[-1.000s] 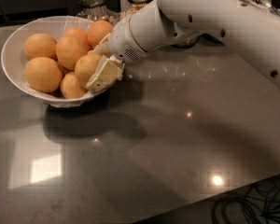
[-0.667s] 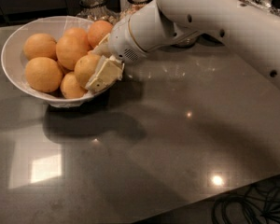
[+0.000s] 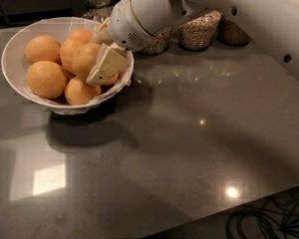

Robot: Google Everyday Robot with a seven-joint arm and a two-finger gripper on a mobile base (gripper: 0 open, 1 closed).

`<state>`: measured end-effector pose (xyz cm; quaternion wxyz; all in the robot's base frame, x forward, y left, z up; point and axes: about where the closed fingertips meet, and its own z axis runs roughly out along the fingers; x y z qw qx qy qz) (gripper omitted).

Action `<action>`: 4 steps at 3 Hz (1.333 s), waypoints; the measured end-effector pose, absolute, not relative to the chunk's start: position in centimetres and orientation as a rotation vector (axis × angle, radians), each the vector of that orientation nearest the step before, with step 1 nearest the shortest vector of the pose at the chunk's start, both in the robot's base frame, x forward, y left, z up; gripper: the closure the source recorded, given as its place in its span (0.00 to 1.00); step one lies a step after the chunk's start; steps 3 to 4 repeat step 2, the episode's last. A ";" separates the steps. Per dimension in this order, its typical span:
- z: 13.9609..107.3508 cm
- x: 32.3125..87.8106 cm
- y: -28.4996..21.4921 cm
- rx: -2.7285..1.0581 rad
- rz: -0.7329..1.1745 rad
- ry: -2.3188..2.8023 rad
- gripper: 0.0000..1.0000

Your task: Pick orange from white bowl

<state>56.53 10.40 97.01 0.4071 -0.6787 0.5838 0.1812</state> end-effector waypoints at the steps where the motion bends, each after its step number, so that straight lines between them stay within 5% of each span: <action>1: 100.3 56.4 10.7 -1.761 0.447 1.409 1.00; 4: 100.9 56.3 10.7 -1.764 0.447 1.400 1.00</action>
Offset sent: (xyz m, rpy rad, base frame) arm -0.0006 0.0023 0.0270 -0.0081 -0.0286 0.0446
